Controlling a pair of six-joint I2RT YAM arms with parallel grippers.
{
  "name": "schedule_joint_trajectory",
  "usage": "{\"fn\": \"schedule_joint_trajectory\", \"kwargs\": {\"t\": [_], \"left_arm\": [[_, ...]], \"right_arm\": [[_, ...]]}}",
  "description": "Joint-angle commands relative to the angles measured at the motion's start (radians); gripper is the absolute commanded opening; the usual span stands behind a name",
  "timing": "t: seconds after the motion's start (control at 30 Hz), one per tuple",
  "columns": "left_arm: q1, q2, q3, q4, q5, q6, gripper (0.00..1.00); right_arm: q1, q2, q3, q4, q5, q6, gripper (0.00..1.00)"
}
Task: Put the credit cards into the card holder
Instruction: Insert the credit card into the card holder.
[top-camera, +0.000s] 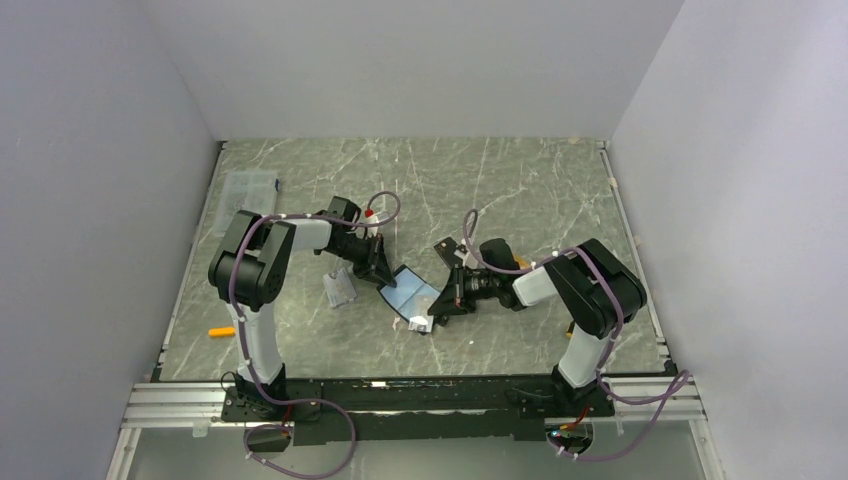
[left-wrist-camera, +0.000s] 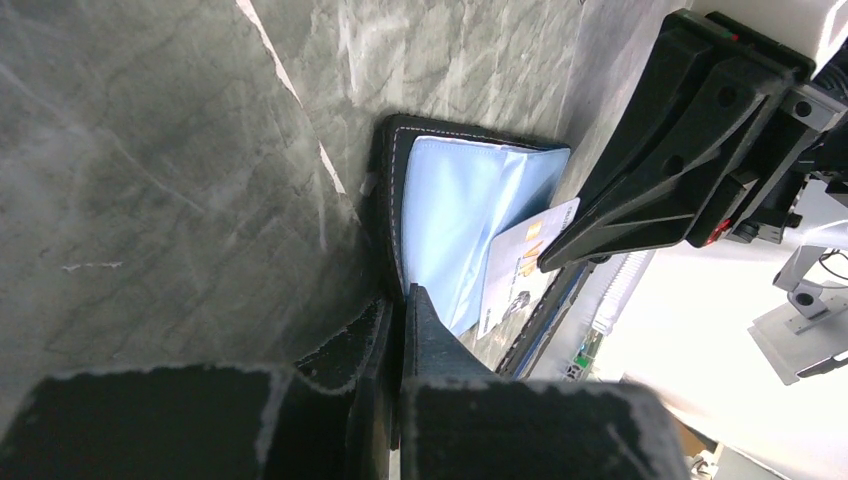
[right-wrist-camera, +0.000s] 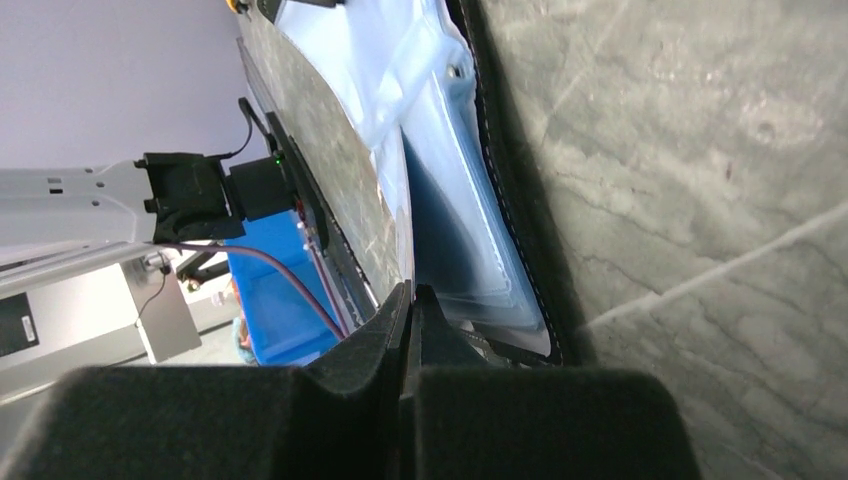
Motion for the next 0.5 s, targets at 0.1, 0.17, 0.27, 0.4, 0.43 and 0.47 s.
{"fn": "schedule_joint_trajectory", "kwargs": {"t": [0.1,0.17,0.27,0.4,0.43,0.47], "left_arm": [[-0.010,-0.041,-0.005,0.021,0.003,0.000,0.06],[-0.010,-0.042,-0.004,0.018,0.007,0.003,0.07],[-0.009,-0.037,-0.002,0.006,0.012,0.009,0.09],[-0.010,-0.030,-0.005,0.003,0.019,0.012,0.11],[-0.010,-0.031,-0.005,0.003,0.021,0.013,0.11],[-0.010,-0.030,-0.006,0.002,0.022,0.014,0.11]], "right_arm": [[-0.006,0.036,-0.004,0.058,-0.010,0.009,0.00],[-0.005,0.053,0.012,0.062,-0.006,0.015,0.00],[-0.006,0.068,0.028,0.067,0.002,0.021,0.00],[-0.005,0.086,0.042,0.077,0.013,0.029,0.00],[-0.006,0.091,0.045,0.080,0.016,0.031,0.00],[-0.005,0.095,0.048,0.083,0.018,0.034,0.00]]}}
